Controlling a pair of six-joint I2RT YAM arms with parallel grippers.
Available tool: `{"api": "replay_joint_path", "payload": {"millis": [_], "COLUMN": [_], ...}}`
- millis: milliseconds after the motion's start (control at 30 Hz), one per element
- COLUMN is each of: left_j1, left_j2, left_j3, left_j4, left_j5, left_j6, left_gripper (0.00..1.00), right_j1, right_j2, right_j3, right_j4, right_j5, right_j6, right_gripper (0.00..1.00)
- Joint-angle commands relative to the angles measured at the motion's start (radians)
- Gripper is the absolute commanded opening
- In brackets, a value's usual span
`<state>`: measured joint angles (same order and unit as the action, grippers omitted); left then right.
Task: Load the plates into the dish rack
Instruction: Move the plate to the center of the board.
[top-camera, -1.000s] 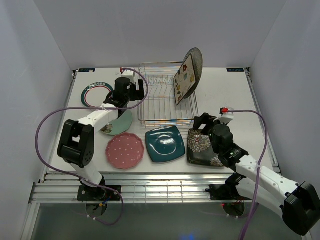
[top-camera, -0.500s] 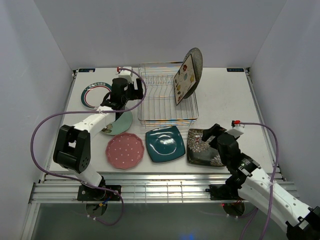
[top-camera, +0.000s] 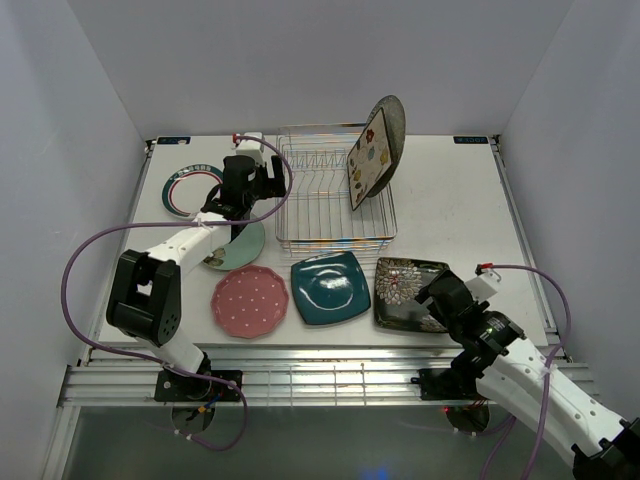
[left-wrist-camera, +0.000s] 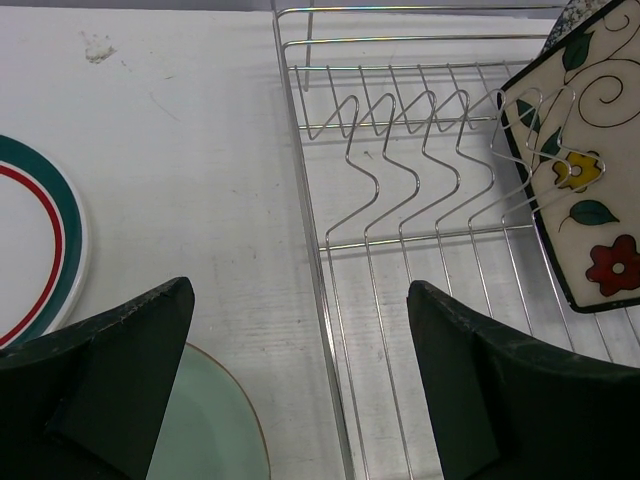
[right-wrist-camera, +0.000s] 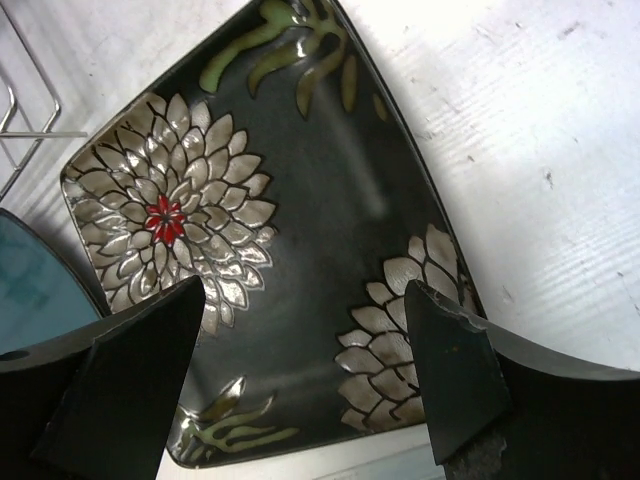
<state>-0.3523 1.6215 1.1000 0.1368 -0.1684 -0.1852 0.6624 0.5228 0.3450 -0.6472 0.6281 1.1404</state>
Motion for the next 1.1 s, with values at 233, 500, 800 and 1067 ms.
{"api": "replay_joint_path", "payload": {"millis": [233,500,800,1067], "left_j1": [0.006,0.006,0.006,0.006], "left_j2": [-0.072,-0.074,-0.075,-0.074], "left_j3": [-0.017,-0.019,-0.019,-0.019], "left_j4": [0.024,0.024,0.024,0.024], "left_j5": [-0.013,0.000,0.004,0.004], "left_j6": [-0.005,-0.008,-0.008,-0.008], "left_gripper": [0.98,0.98,0.98,0.98], "right_j1": [0.002,0.002,0.002,0.003], "right_j2": [-0.113,-0.052,-0.052,0.011], "right_j3": [0.095,0.138,0.126,-0.008], "right_j4": [-0.235,-0.279,-0.214,0.017], "right_j5": [0.004,-0.057,-0.209,-0.396], "right_j6": [0.088,0.091,0.056,0.139], "right_gripper": [0.86,0.85,0.85,0.67]}}
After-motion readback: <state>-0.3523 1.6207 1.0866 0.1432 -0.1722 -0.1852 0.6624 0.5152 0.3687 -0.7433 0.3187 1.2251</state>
